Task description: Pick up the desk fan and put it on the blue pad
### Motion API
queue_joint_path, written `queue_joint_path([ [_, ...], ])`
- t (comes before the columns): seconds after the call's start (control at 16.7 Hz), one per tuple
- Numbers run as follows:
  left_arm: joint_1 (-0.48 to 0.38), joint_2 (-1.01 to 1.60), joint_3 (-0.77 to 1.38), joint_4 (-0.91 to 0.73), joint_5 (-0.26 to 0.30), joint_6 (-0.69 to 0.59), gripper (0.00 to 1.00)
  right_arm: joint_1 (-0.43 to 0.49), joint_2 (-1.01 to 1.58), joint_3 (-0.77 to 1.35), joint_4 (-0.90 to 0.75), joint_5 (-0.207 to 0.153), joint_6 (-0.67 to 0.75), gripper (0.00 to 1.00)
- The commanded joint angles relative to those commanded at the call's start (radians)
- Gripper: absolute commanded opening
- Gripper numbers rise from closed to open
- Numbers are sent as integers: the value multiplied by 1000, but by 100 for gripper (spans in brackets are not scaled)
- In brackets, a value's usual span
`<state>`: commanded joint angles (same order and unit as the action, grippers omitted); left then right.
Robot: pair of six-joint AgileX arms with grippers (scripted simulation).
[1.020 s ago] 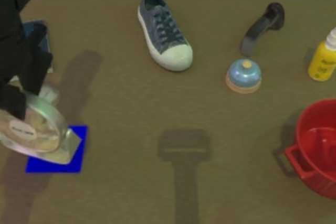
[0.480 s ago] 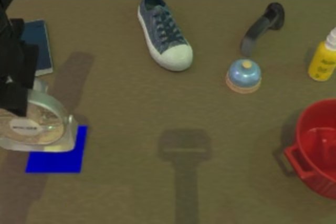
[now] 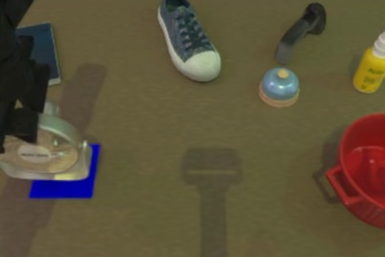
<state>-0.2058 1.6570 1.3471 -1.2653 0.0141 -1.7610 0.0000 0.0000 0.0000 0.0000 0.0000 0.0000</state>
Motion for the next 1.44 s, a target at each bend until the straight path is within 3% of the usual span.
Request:
queue_joint_path([
  [0.3, 2, 2, -25, 29, 0, 0, 0, 0, 0, 0, 0, 0, 0, 100],
  [1.08, 2, 2, -25, 29, 0, 0, 98, 0, 0, 0, 0, 0, 0, 100],
  [1.44, 2, 2, -25, 29, 0, 0, 100, 0, 0, 0, 0, 0, 0, 100],
])
